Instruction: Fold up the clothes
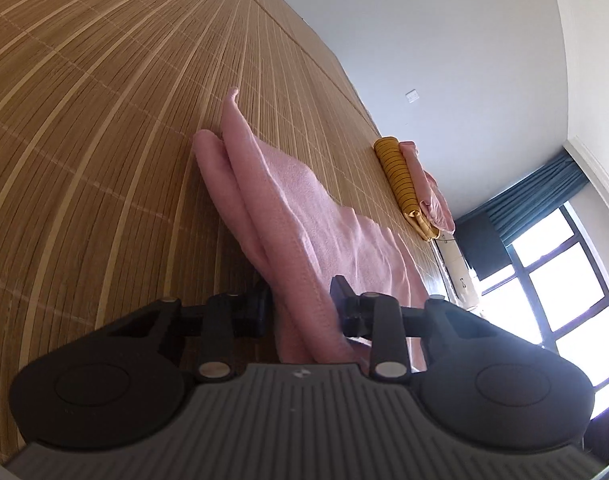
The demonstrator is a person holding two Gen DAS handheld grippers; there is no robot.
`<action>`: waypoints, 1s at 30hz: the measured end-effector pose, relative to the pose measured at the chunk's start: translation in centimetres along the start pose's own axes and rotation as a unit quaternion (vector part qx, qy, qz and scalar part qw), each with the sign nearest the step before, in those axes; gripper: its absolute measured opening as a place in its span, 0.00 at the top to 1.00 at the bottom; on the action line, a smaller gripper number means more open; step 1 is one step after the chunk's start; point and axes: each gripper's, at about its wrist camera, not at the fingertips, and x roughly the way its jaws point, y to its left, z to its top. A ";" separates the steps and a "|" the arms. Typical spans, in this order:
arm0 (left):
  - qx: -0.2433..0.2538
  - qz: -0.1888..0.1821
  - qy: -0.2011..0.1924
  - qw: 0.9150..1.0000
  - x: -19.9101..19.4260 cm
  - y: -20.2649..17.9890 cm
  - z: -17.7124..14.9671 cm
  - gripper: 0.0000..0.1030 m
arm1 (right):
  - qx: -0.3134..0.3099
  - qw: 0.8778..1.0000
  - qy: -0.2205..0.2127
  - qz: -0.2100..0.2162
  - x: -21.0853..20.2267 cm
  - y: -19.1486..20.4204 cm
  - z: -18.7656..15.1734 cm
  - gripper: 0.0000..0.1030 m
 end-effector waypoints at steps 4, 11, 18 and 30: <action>0.037 0.004 -0.015 0.999 -0.2 -1.4 0.2 0.81 | 0.012 1.000 -0.007 0.023 -1.6 -0.8 -0.6 0.76; 0.148 0.043 -0.022 0.988 0.0 -7.8 1.7 0.81 | 0.061 0.996 0.010 -0.066 -6.7 -9.2 -2.2 0.52; 0.268 0.085 -0.011 0.960 4.6 -17.0 0.7 0.81 | 0.240 0.964 0.019 -0.113 -8.3 -21.7 -6.7 0.48; 0.366 0.151 0.066 0.916 20.6 -25.9 -8.5 0.80 | 0.339 0.931 0.010 -0.133 -11.8 -26.4 -12.3 0.46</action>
